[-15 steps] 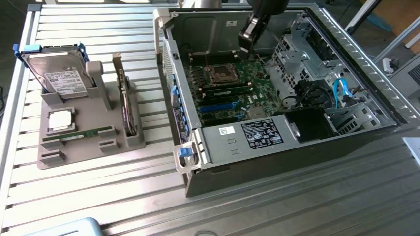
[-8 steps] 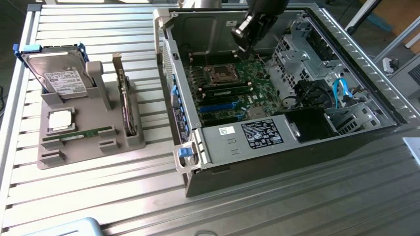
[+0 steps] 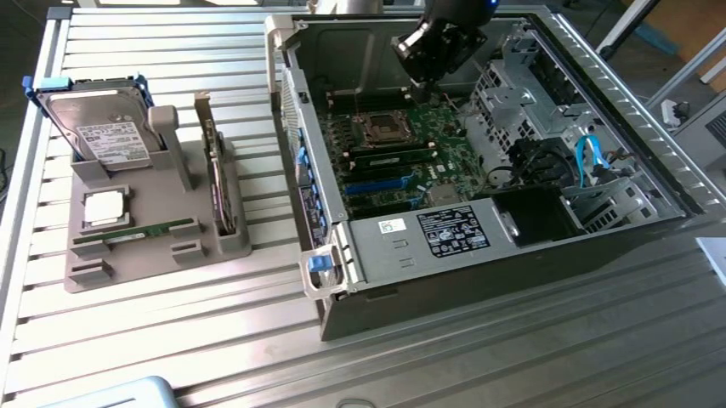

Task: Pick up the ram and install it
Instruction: 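Press down the ram until it locks into place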

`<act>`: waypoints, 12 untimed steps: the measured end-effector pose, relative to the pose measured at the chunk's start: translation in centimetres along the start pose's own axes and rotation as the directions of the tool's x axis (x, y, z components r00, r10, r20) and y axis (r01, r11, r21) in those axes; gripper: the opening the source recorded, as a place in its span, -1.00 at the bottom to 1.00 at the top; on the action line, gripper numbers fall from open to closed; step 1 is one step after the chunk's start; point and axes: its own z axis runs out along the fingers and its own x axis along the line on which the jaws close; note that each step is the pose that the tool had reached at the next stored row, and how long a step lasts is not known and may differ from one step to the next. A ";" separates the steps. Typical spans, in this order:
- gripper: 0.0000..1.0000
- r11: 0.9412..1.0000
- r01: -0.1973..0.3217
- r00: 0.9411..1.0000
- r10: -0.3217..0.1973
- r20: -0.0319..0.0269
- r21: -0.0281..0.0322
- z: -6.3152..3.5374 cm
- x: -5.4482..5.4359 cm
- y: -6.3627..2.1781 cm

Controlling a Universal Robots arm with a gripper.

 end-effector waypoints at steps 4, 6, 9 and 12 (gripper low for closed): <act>-0.79 0.993 -0.116 0.993 0.116 0.000 -0.005 0.05 0.0 0.00; -0.79 0.984 -0.177 0.984 0.177 0.000 -0.007 0.07 0.0 0.00; -0.79 0.977 -0.214 0.977 0.214 0.000 -0.008 0.08 0.0 0.00; -0.79 0.977 -0.213 0.977 0.214 0.000 -0.008 0.08 0.0 0.00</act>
